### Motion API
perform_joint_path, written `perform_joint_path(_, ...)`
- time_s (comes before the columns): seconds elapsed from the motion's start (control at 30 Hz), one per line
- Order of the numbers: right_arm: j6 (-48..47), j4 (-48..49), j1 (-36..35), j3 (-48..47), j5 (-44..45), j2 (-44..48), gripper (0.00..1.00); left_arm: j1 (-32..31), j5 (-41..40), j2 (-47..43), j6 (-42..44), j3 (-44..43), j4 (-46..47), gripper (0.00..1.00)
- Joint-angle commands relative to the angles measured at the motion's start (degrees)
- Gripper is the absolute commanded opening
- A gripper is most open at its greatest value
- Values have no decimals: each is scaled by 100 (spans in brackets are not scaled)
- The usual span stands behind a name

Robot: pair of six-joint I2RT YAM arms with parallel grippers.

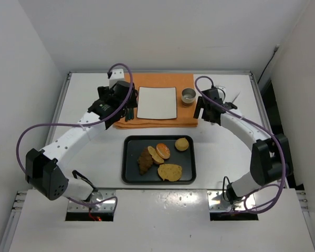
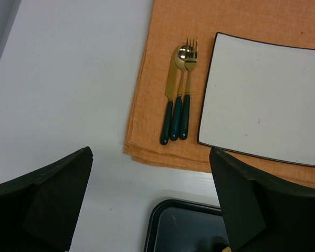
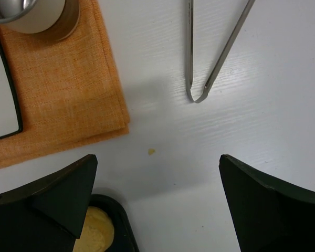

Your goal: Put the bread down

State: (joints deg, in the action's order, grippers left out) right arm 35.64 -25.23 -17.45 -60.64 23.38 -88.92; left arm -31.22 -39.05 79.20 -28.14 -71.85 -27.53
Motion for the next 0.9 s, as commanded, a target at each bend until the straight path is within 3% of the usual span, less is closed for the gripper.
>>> perform_joint_path(0.0, 84, 221, -30, 184, 97, 472, 100, 134, 205, -18, -121, -241, -77, 100)
perform_joint_path(0.27, 207, 134, 23, 308, -298, 561, 100, 300, 449, -124, -262, -136, -77, 100)
perform_joint_path(0.37, 286, -105, 154, 246, -35, 368, 100, 301, 574, -124, -262, -136, -130, 100)
perform_joint_path(0.87, 286, 546, 1340, -1098, -1019, -1794, 100, 459, 758, 130, -209, -189, -130, 100)
